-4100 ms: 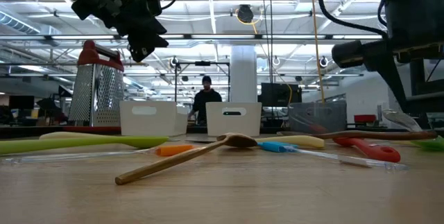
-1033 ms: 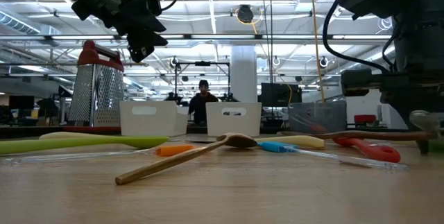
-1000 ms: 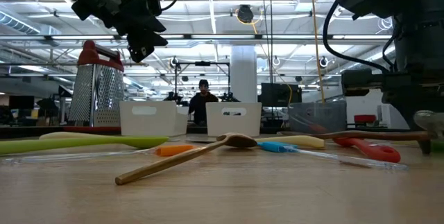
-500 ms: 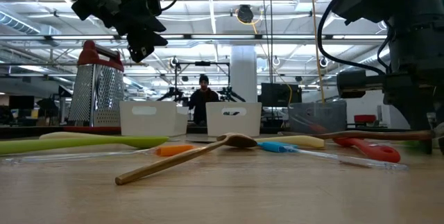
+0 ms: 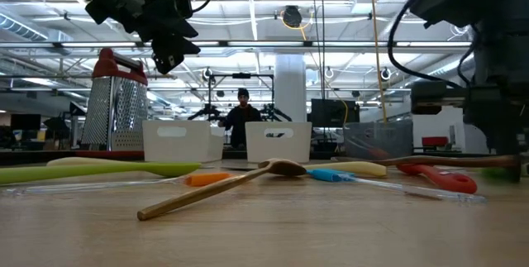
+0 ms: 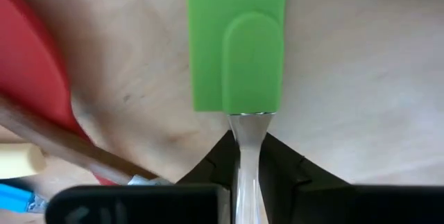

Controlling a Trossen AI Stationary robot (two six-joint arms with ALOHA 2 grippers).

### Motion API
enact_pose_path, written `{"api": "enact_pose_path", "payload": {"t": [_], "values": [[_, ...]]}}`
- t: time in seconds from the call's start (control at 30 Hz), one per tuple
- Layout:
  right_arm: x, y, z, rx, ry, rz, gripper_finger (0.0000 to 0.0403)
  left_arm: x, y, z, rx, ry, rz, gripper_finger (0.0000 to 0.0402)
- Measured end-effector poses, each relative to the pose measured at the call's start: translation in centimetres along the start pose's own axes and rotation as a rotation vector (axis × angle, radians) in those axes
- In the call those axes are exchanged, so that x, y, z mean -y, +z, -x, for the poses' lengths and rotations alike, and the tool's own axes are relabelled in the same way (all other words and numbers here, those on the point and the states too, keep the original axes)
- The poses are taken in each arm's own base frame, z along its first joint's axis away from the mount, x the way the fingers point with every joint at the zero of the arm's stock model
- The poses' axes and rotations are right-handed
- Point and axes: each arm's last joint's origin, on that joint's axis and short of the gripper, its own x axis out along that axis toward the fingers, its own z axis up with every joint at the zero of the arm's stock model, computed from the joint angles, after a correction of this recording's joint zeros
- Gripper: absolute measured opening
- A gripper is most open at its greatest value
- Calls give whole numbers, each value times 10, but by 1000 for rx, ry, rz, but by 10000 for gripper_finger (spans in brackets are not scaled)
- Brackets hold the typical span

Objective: Pick & Place Kitchen Items
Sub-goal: Put the green spatula into the black bin

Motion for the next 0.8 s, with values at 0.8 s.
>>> {"api": "enact_pose_path", "payload": {"t": [0.8], "values": [[-42,-24,63,-241,803,78,26,0,1,0,11,-1,4,136]]}}
